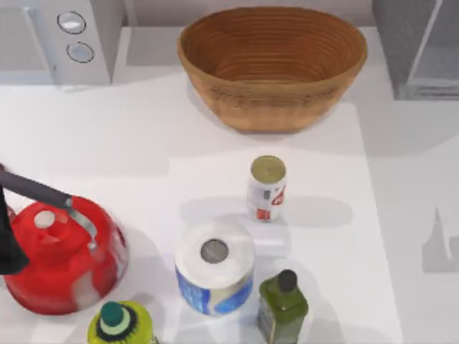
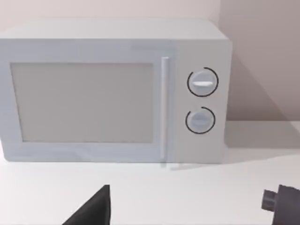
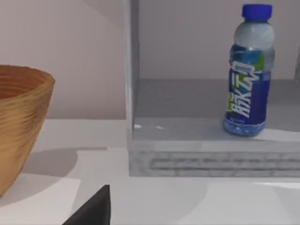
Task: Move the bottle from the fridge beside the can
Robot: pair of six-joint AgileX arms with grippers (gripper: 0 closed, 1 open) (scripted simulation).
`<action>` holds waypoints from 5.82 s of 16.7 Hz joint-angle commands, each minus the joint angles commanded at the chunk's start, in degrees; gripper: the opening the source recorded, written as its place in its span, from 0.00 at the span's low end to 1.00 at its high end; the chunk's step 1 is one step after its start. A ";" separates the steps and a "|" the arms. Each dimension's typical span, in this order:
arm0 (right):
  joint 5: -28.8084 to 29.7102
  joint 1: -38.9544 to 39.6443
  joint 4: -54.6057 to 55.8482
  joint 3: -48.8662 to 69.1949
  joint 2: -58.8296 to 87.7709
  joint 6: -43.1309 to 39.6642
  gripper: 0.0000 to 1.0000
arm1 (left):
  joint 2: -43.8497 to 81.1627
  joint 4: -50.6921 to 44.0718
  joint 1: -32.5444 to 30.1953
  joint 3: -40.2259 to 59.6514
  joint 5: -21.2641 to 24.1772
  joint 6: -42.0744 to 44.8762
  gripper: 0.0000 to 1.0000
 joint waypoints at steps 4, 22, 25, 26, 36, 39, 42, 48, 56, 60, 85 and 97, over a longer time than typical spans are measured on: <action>-0.20 -0.36 1.55 1.21 1.75 0.00 1.00 | 0.00 0.00 0.00 0.00 0.00 0.00 1.00; -10.21 -11.81 56.86 42.49 101.21 0.48 1.00 | 0.00 0.00 0.00 0.00 0.00 0.00 1.00; -11.45 -13.41 64.30 48.08 113.85 0.46 1.00 | 0.00 0.00 0.00 0.00 0.00 0.00 1.00; -11.76 -13.80 66.19 49.51 116.86 0.45 1.00 | 0.00 0.00 0.00 0.00 0.00 0.00 1.00; -12.20 -14.29 69.60 53.16 123.15 0.41 1.00 | 0.00 0.00 0.00 0.00 0.00 0.00 1.00; -11.68 -13.93 67.41 57.94 125.62 0.40 1.00 | 0.00 0.00 0.00 0.00 0.00 0.00 1.00; -11.06 -13.35 64.32 64.14 128.72 0.37 1.00 | 0.00 0.00 0.00 0.00 0.00 0.00 1.00; -10.57 -12.88 61.87 68.78 130.93 0.35 1.00 | 0.00 0.00 0.00 0.00 0.00 0.00 1.00; -10.57 -12.88 61.87 68.78 130.93 0.35 0.47 | 0.00 0.00 0.00 0.00 0.00 0.00 1.00; -10.57 -12.88 61.87 68.78 130.93 0.35 0.17 | 0.00 0.00 0.00 0.00 0.00 0.00 1.00; -10.84 -13.24 53.33 69.19 122.82 0.62 0.00 | 0.00 0.00 0.00 0.00 0.00 0.00 1.00; -16.18 -18.20 65.36 35.70 101.81 0.69 0.00 | 0.00 0.00 0.00 0.00 0.00 0.00 1.00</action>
